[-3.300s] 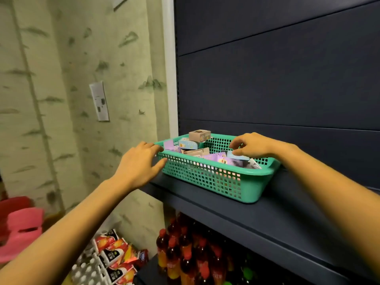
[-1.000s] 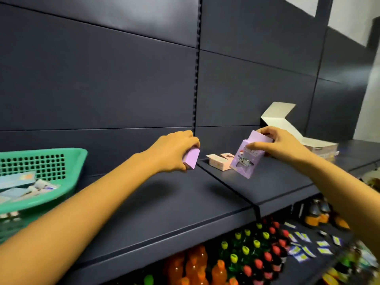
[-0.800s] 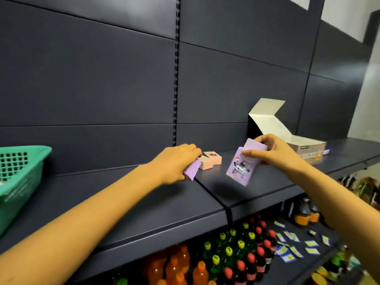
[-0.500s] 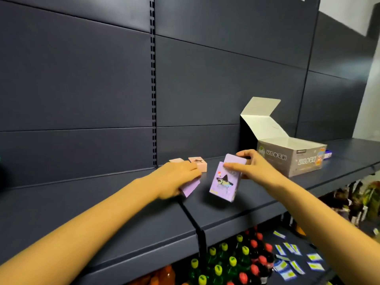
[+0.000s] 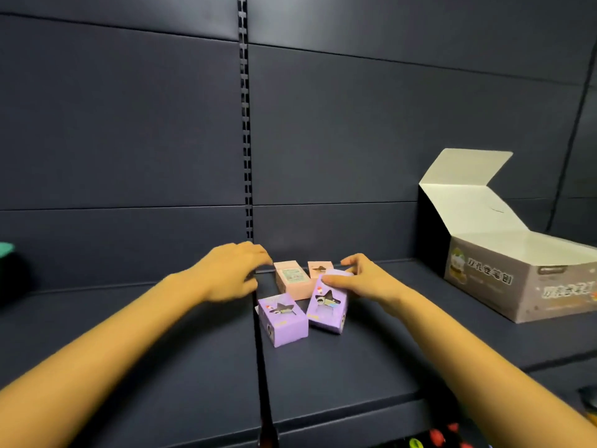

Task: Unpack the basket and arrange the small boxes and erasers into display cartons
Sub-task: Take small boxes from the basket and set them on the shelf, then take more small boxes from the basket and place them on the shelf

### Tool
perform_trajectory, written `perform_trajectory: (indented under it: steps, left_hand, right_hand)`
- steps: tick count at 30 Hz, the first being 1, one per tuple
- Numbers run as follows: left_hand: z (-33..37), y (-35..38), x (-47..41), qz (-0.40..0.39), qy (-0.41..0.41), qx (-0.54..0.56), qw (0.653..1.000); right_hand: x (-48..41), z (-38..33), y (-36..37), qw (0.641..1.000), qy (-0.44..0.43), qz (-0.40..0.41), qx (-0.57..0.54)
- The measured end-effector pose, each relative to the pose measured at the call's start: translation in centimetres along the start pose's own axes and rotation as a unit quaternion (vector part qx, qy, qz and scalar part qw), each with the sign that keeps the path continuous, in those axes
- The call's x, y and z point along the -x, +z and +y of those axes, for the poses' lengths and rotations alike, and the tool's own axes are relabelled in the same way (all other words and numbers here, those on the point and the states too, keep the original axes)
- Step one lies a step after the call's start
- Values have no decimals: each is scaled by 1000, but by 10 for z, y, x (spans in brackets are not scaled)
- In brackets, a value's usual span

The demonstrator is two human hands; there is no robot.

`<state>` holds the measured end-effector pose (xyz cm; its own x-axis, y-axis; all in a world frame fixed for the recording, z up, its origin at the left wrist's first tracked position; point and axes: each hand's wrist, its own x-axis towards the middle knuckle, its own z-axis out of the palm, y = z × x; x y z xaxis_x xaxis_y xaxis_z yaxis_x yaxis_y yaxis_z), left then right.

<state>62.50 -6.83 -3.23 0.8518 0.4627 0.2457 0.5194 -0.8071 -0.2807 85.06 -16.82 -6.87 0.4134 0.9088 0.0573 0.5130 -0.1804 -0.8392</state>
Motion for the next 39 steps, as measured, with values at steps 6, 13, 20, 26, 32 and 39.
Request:
perform_trajectory:
  steps: [6,13,20,26,32,39]
  left_hand:
    - [-5,-12,4,-27,-140,-56,988]
    - [-8,-30,37,-2,-306,-68,950]
    - [-13,-46,139,7,-414,-149,898]
    - [-22,-69,251,-24,-508,-125,852]
    - [-50,-86,342,-25,-562,-130,817]
    - [-113,-97,425,-22,-569,-115,814]
  right_hand:
    - [-9,-17,5,982,-104,-52,149]
    - [-12,-61,14,930,-284,-83,219]
    - [12,-116,94,859,-428,-153,235]
    - [59,-175,171,812,-501,-205,220]
    - [100,-235,245,785,-540,-217,214]
    - [131,-311,329,782,-541,-215,223]
